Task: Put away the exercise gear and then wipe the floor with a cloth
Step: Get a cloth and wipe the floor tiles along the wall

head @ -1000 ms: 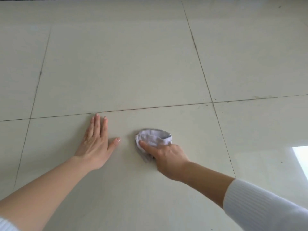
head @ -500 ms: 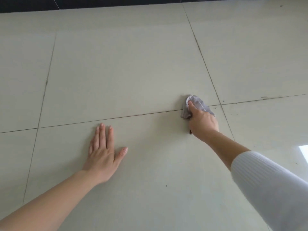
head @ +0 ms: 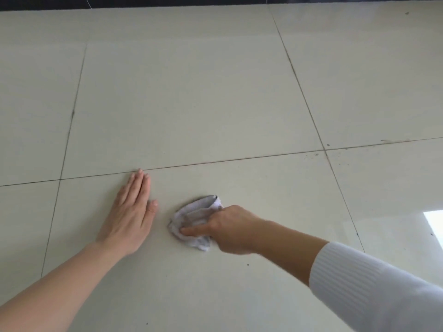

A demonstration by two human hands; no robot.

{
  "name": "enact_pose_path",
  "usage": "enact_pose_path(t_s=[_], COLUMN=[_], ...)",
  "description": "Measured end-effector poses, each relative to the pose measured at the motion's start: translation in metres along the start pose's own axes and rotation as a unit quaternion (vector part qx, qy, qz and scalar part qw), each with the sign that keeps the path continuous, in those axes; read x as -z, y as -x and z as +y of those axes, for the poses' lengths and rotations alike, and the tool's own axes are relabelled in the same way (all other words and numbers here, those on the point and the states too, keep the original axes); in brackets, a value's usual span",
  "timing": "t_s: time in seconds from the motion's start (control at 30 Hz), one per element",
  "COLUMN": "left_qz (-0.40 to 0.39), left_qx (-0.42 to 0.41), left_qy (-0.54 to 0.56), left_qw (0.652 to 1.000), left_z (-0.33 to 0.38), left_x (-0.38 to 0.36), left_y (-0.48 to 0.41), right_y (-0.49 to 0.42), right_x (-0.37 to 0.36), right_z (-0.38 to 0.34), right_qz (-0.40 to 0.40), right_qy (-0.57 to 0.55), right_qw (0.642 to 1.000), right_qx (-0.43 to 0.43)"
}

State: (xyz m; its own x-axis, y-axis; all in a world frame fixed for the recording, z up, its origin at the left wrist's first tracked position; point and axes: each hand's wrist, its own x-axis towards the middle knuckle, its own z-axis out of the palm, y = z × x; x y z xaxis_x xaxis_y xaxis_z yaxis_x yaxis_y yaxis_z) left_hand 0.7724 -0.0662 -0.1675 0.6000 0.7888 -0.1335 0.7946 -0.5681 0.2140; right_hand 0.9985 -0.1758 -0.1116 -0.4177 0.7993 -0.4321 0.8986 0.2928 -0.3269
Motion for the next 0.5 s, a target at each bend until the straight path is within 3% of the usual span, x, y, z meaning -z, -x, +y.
enact_pose_path(t_s=[0.07,0.17,0.3,0.37,0.43,0.5], left_qz=[-0.006,-0.020,-0.016,-0.019,-0.023,-0.016], left_qx=[0.029,0.073,0.094,0.108,0.115,0.106], left_qy=[-0.004,0.001,-0.034,-0.035,-0.035,-0.047], left_qw=[1.000,0.997,0.995,0.993,0.992,0.993], left_z=[0.008,0.020,0.031,0.038,0.043,0.043], left_x=[-0.008,-0.010,-0.006,-0.004,-0.005,-0.005], left_y=[0.000,-0.002,-0.006,-0.008,-0.009,-0.010], right_y=[0.015,0.045,0.091,0.095,0.087,0.075], right_x=[0.007,0.013,0.000,-0.007,-0.016,-0.026], right_z=[0.025,0.082,0.125,0.122,0.102,0.073], right_qz=[0.002,0.075,0.260,0.239,0.232,0.231], right_qy=[0.023,-0.029,-0.195,-0.196,-0.185,-0.144], right_qw=[0.999,0.968,0.826,0.784,0.791,0.851], right_qx=[-0.024,-0.238,-0.460,-0.539,-0.535,-0.449])
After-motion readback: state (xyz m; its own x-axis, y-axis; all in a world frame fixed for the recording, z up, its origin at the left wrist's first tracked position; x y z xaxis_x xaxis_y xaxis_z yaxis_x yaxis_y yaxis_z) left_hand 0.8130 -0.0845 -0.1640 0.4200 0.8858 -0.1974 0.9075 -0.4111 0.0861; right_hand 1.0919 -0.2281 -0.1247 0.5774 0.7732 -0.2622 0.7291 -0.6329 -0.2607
